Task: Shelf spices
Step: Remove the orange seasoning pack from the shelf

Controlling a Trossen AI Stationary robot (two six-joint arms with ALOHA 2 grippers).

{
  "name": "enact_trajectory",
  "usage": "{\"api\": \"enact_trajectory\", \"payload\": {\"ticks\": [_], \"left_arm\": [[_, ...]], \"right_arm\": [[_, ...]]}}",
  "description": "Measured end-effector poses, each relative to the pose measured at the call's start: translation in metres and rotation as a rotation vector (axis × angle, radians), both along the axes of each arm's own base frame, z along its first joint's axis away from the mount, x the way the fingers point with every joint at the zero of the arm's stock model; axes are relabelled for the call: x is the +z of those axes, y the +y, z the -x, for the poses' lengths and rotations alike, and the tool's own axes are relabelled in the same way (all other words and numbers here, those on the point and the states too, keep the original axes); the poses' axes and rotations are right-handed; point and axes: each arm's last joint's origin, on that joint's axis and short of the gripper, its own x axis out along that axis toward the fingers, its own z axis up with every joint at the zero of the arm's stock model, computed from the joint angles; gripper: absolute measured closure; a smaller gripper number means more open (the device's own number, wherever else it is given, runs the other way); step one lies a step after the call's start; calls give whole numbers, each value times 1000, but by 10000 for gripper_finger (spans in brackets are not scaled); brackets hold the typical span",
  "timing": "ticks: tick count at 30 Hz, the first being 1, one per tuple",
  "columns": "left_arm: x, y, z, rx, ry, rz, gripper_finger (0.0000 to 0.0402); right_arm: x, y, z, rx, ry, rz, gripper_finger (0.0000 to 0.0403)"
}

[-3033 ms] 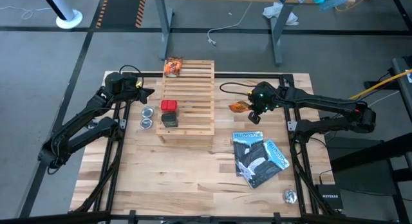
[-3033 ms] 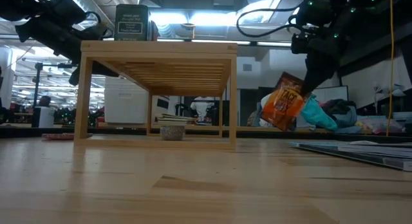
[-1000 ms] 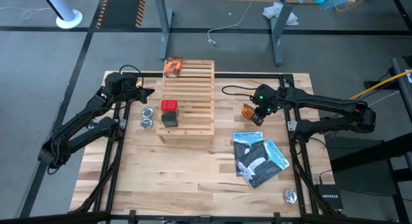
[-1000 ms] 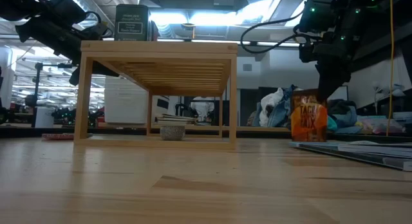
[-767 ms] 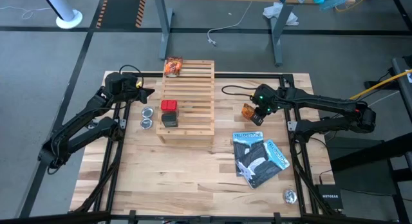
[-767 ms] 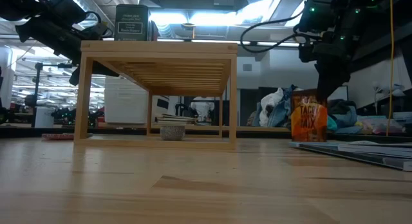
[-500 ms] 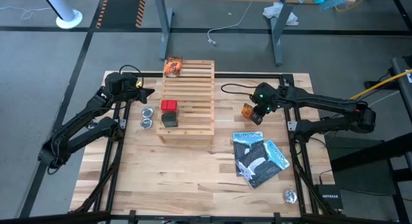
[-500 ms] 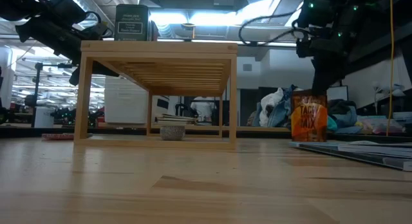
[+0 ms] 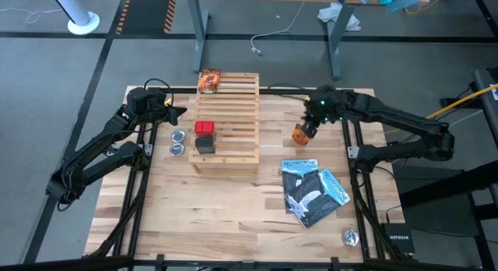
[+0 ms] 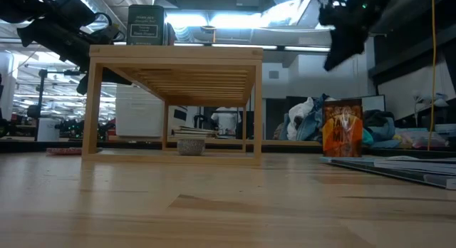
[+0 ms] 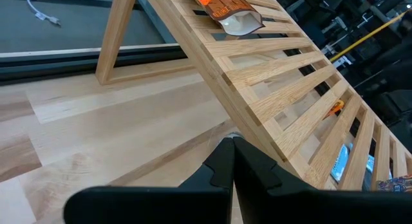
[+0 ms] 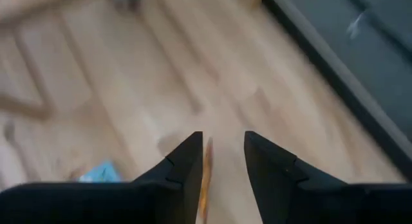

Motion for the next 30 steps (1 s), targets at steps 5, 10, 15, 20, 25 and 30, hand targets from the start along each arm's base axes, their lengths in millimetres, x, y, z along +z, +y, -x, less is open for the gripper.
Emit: {"api": "enact_trajectory", "payload": {"ticks": [5,10,15,20,25,30], "left_arm": [[0,0,0,0,0,0,402],[0,0,0,0,0,0,401],[0,0,0,0,0,0,401],[0,0,0,0,0,0,401],[0,0,0,0,0,0,402],[0,0,0,0,0,-1,402]], "right_arm": [[22,-10,-15,16,-184,215,283],[28,-30,-36,72,-333,294,283],[12,-62,-60,80,-464,213,283],[5,-91,-82,51,-680,179,283],[-3,-119,-96,1,-780,4,283],[-13,-139,-119,81,-790,-153,283]]}}
